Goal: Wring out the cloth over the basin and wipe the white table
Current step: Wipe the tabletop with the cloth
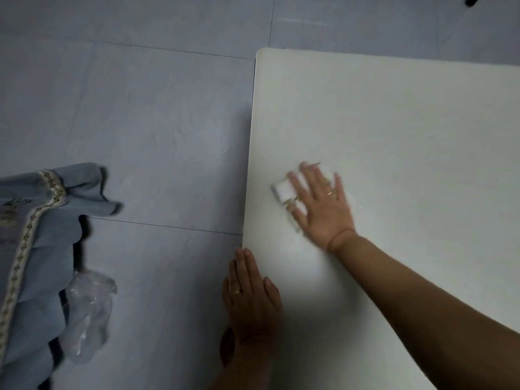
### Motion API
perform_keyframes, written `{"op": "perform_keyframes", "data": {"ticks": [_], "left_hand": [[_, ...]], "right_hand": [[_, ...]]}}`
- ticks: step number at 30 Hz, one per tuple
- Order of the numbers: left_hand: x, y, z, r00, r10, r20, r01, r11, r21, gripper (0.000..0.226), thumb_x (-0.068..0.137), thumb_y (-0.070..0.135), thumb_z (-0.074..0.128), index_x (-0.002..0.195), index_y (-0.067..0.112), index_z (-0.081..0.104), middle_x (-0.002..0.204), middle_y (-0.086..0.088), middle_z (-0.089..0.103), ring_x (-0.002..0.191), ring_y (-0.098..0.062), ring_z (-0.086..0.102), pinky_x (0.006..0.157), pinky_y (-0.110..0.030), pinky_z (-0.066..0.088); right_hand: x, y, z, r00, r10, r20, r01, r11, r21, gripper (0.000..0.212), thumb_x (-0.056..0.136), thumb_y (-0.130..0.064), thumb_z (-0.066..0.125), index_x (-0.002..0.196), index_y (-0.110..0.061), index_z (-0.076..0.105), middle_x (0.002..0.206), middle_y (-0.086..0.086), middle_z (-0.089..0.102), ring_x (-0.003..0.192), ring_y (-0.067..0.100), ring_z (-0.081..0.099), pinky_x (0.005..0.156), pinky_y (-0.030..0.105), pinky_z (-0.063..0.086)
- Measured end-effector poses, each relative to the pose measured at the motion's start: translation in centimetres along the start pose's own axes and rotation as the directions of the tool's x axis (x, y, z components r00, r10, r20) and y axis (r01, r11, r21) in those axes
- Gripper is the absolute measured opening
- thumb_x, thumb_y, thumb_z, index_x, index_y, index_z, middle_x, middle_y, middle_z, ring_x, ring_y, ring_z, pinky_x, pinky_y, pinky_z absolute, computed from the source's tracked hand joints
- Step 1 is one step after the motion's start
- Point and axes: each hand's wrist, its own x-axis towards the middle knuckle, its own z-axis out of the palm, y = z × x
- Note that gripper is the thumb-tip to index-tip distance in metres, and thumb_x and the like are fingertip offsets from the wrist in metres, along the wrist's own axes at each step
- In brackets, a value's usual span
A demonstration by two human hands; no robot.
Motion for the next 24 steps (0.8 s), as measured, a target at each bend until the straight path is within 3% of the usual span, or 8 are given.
{"op": "perform_keyframes", "data": {"ticks": [4,6,8,11,16,18,21,24], "left_hand": [[0.0,0.4,-0.8,0.999,0.002,0.037,-0.005,0.997,0.077,0.056,0.090,0.028,0.032,0.136,0.001,0.048,0.140,-0.017,0.050,0.123,-0.033,0.055,0.098,-0.053,0.042],[0.7,1.0,-1.4,0.999,0.015,0.042,-0.019,0.993,0.116,0.056,0.087,0.028,0.035,0.132,0.000,0.052,0.135,-0.018,0.055,0.119,-0.034,0.058,0.095,-0.054,0.044],[2.5,2.6,-2.0,1.000,0.019,-0.010,-0.018,0.998,0.062,0.054,0.088,0.026,0.037,0.132,-0.001,0.052,0.136,-0.019,0.054,0.122,-0.036,0.055,0.100,-0.056,0.040],[8.6,6.0,-3.1,0.989,0.011,-0.146,-0.019,0.999,-0.050,0.056,0.093,0.025,0.033,0.144,0.002,0.036,0.150,-0.015,0.037,0.139,-0.032,0.035,0.113,-0.051,0.024],[16.9,8.6,-2.1,0.979,0.183,-0.092,-0.180,0.983,0.043,0.067,0.099,0.042,0.026,0.152,0.005,0.008,0.160,-0.013,0.007,0.148,-0.027,0.003,0.121,-0.043,0.003],[17.3,8.2,-1.0,0.977,0.184,-0.107,-0.174,0.981,0.090,0.067,0.098,0.040,0.029,0.151,0.003,0.010,0.160,-0.015,0.007,0.148,-0.029,0.004,0.121,-0.043,0.006],[17.2,8.1,-0.6,0.966,0.239,-0.097,-0.221,0.961,0.163,0.067,0.098,0.033,0.037,0.151,0.003,0.011,0.159,-0.019,0.010,0.147,-0.033,0.004,0.120,-0.045,0.007],[17.2,8.4,-1.1,0.969,0.207,-0.132,-0.193,0.975,0.112,0.066,0.097,0.037,0.032,0.150,0.002,0.016,0.158,-0.017,0.016,0.147,-0.030,0.009,0.120,-0.044,0.013]], "right_hand": [[2.1,-3.0,0.2,0.862,0.506,-0.027,-0.496,0.853,0.162,0.060,0.098,-0.047,0.020,0.150,-0.025,0.001,0.160,0.004,-0.003,0.147,0.022,-0.007,0.116,0.053,-0.008],[2.1,-6.6,0.3,0.920,0.391,-0.028,-0.381,0.909,0.171,0.061,0.097,-0.045,0.021,0.151,-0.021,0.006,0.160,0.007,0.001,0.147,0.026,-0.004,0.115,0.055,-0.009],[1.4,-7.2,0.4,0.998,0.066,-0.013,-0.064,0.992,0.111,0.059,0.097,-0.045,0.022,0.150,-0.021,0.016,0.159,0.006,0.011,0.147,0.027,0.006,0.116,0.057,-0.001],[2.7,-1.8,-0.5,0.986,-0.168,-0.013,0.169,0.986,0.020,0.058,0.096,-0.048,0.020,0.149,-0.025,0.017,0.159,0.001,0.013,0.146,0.023,0.010,0.118,0.052,0.004],[7.6,3.3,-1.5,0.895,0.445,-0.045,-0.434,0.888,0.153,0.058,0.098,-0.046,0.016,0.150,-0.027,-0.001,0.160,-0.002,-0.006,0.146,0.018,-0.011,0.117,0.048,-0.012],[8.9,0.8,-1.2,0.862,0.503,-0.061,-0.488,0.856,0.167,0.060,0.098,-0.045,0.018,0.151,-0.023,0.000,0.160,0.002,-0.005,0.146,0.022,-0.010,0.114,0.051,-0.015],[9.4,-1.7,-1.0,0.980,0.192,-0.061,-0.183,0.975,0.124,0.059,0.098,-0.045,0.020,0.151,-0.022,0.006,0.160,0.003,0.000,0.147,0.023,-0.007,0.112,0.048,-0.017],[10.7,1.4,-1.9,0.990,-0.124,-0.065,0.127,0.991,0.052,0.056,0.099,-0.042,0.025,0.151,-0.024,0.011,0.160,0.000,0.006,0.147,0.020,-0.001,0.115,0.045,-0.011]]}}
